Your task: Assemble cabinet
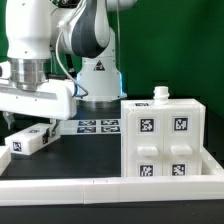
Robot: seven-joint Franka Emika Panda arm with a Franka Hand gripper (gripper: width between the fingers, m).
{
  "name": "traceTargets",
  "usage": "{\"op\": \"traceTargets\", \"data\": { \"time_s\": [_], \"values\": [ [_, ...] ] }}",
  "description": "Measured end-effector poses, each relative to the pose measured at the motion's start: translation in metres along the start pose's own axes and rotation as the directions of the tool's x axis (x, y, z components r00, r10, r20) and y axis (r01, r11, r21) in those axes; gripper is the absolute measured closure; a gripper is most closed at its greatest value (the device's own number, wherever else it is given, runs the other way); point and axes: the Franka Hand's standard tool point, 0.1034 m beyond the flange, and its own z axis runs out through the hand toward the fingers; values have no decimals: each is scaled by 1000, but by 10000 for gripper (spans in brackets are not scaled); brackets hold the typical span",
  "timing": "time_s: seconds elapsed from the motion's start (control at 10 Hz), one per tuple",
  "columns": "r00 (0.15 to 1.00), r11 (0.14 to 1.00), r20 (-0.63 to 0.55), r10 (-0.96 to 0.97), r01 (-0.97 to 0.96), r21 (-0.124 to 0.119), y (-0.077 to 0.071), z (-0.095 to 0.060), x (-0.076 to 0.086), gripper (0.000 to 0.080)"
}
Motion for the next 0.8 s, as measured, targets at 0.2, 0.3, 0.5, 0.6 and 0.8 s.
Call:
{"op": "traceTargets", "data": {
  "time_s": [0.2,0.3,0.5,0.6,0.8],
  "values": [
    [1000,1000,-6,-13,13,2,-7,1,6,145],
    [1000,1000,-7,-16,16,2,-8,1,7,145],
    [1000,1000,-7,-16,16,2,-7,1,7,241],
    [1000,1000,-7,-16,16,2,-7,1,7,241],
    [1000,1000,-7,-16,17,2,-8,0,7,241]
  ]
}}
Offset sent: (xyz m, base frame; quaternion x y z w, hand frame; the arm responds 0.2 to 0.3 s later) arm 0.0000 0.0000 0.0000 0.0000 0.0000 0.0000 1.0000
